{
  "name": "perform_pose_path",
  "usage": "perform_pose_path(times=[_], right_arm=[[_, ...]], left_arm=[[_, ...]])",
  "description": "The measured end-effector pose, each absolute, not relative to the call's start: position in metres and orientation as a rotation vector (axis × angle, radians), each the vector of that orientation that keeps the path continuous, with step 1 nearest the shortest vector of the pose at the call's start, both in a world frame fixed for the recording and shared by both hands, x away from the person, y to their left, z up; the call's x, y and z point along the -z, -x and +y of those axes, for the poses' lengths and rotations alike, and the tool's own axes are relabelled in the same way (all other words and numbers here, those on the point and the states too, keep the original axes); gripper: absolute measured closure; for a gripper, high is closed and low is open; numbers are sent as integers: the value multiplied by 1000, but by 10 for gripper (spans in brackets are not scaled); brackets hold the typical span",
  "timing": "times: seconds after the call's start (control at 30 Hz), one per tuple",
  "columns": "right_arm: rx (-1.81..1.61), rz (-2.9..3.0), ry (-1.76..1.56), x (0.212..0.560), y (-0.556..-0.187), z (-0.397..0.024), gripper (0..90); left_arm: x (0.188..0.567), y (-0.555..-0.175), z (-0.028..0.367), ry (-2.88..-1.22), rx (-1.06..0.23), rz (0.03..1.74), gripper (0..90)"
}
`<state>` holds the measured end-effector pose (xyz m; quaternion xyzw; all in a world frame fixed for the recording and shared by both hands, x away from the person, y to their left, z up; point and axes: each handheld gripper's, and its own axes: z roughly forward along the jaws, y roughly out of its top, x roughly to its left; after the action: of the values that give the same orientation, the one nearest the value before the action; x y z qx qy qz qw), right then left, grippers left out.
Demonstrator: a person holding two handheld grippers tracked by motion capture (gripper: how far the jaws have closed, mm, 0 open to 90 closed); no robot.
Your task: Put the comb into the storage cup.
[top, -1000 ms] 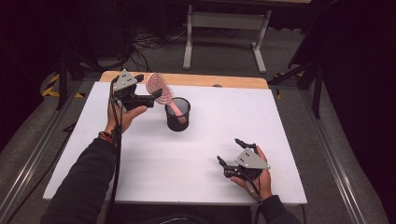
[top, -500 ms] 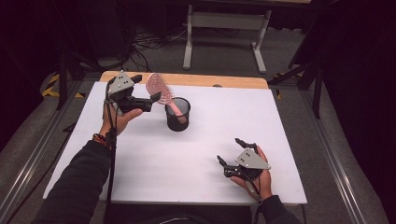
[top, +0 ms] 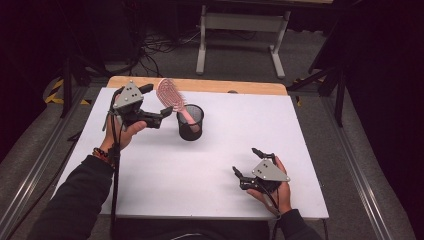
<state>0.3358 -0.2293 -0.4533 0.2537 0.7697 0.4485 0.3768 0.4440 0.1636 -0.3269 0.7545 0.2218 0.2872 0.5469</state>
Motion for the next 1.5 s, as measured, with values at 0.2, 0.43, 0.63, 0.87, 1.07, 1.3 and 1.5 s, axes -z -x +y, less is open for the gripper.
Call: perform_pose_path(times=[0.2,0.43,0.63,0.87,1.07,1.3,1.5], right_arm=[[-1156,1952,-639,449,-335,-231,144],[-1159,1937,-638,446,-334,-233,144],[-1167,1930,-636,444,-334,-234,144],[-1169,1924,-635,442,-333,-234,144],[-1168,1923,-631,441,-332,-234,144],[-1173,1916,-630,440,-331,-234,143],[-1181,1913,-628,439,-330,-233,141]], left_arm=[[326,-433,162,-1812,-697,473,72],[325,-424,162,-1815,-699,430,72],[326,-415,161,-1821,-696,396,70],[327,-405,160,-1831,-686,361,67],[329,-396,160,-1829,-681,331,65],[334,-389,159,-1843,-672,311,65],[337,-383,160,-1850,-674,300,66]])
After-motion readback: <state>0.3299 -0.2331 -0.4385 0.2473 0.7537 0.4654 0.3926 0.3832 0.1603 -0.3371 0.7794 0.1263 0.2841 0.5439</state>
